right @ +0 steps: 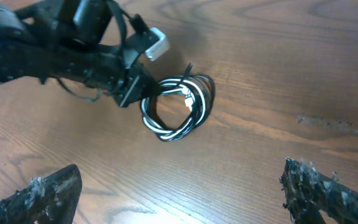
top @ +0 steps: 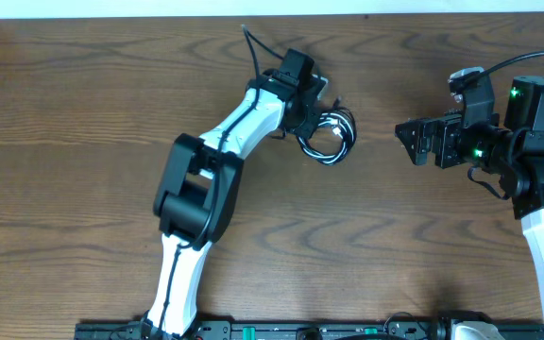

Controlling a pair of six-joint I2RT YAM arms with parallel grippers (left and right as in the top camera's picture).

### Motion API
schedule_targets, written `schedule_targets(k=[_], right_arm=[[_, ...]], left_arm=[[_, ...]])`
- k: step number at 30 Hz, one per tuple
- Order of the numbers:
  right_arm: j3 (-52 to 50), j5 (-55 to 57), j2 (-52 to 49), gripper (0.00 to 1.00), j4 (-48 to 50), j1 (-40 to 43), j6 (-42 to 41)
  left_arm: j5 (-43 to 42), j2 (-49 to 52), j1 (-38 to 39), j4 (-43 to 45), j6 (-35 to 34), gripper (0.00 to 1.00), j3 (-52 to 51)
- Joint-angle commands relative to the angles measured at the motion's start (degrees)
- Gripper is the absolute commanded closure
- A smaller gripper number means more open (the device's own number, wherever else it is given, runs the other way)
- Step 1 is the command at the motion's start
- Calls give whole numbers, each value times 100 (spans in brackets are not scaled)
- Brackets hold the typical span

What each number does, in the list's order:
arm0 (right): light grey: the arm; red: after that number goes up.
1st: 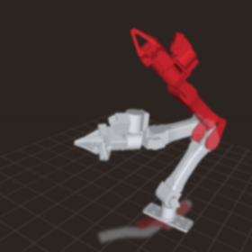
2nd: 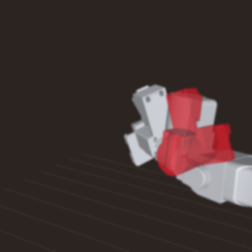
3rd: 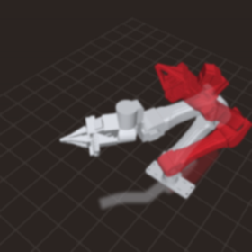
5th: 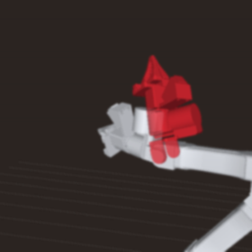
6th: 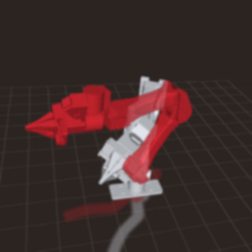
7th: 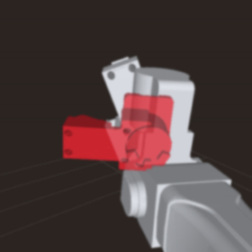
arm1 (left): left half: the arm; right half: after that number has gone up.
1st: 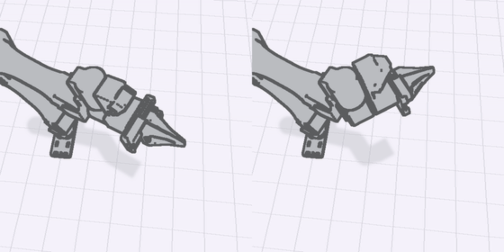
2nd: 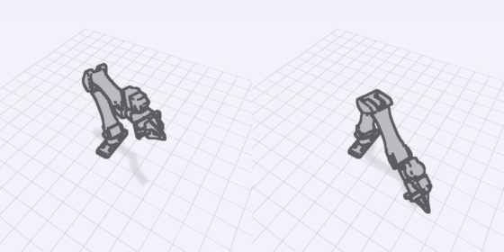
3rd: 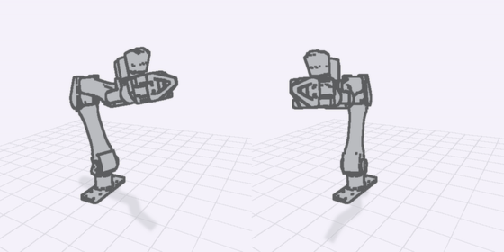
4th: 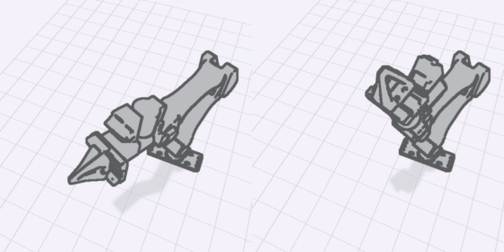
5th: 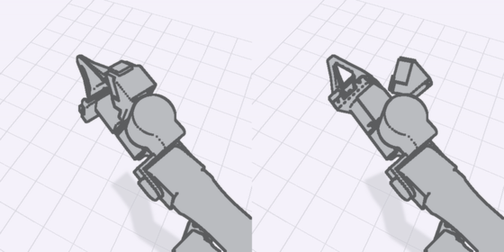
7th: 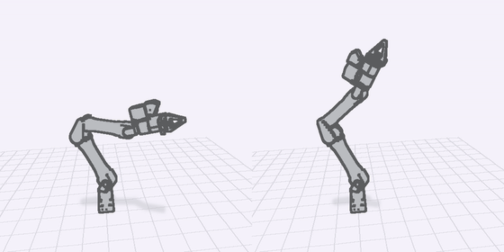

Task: Untangle cables
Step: 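Grasp the cable bundle with the left gripper and lift it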

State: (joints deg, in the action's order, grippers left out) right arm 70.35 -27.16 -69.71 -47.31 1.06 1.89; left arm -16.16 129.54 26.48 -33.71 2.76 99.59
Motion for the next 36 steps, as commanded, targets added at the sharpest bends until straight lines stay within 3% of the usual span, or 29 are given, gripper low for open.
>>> schedule_targets(k=[1, 7, 13, 27, 33, 36], right_arm=[[109, -24, -50, 1, 37, 35, -136], [109, -310, -330, 1, 85, 33, -356], [109, -826, -745, 1, 275, -131, -356], [109, -839, -1399, 1, 754, -1095, -354], [109, -839, -1399, 3, 920, -1421, -358], [109, -822, -1399, 6, 970, -1620, -542]], left_arm=[[33, -872, 7, -131, -903, 93, 50], [33, -1703, 7, -562, -2070, 93, 50], [31, -1910, 7, -922, -3222, 93, 50], [55, -1902, -4, -1622, -7230, 93, 37], [55, -1902, -4, -1878, -7512, 92, 37], [55, -1902, -24, -2120, -8011, 92, 37]])
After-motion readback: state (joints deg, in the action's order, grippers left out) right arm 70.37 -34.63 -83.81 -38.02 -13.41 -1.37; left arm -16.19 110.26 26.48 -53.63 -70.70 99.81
